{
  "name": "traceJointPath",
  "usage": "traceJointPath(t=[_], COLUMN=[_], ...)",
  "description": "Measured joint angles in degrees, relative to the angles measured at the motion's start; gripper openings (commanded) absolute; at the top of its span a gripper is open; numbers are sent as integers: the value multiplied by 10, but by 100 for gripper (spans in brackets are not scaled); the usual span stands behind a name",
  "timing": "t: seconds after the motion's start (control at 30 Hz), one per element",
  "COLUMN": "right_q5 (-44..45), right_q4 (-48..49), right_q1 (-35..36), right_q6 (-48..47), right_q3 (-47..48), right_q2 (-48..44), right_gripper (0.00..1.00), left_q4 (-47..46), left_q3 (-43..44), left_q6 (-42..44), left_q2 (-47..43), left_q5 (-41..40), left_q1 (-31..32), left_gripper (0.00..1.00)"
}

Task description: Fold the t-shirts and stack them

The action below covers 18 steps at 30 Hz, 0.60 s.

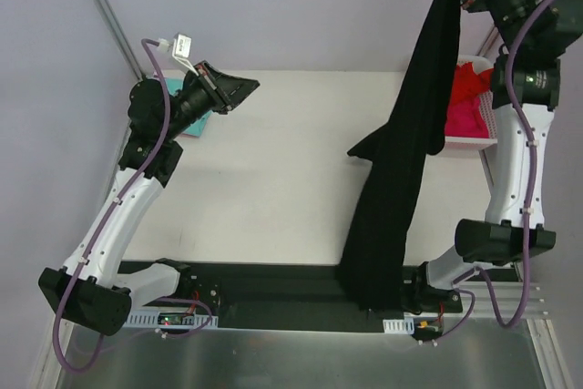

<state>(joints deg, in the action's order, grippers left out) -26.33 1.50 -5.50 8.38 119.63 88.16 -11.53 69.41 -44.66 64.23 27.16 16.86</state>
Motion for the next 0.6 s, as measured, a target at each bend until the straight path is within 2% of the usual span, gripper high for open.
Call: traceJointPath(t=[0.17, 0.33, 0.47, 0.53, 0.6], right_q5=[-2, -2, 0, 1, -2], right_q4=[-27, -26, -38, -19, 6], right_q1=[26, 40, 53, 59, 62], right_q6=[12, 7, -2, 3, 19], right_q3=[1, 1, 94, 125, 118], right_q2=[34, 7, 26, 37, 35], right_gripper=[1, 1, 1, 1, 1], left_q4=[-68, -178, -266, -274, -276], left_q3=[-53, -63, -72, -80, -82], left_q6=[-51, -129, -200, -213, -213], left_q2=[22, 167, 275, 289, 283], left_q5=[35, 87, 117, 123, 130], left_q1=[24, 98, 133, 143, 145], left_gripper=[0, 0, 0, 0, 0])
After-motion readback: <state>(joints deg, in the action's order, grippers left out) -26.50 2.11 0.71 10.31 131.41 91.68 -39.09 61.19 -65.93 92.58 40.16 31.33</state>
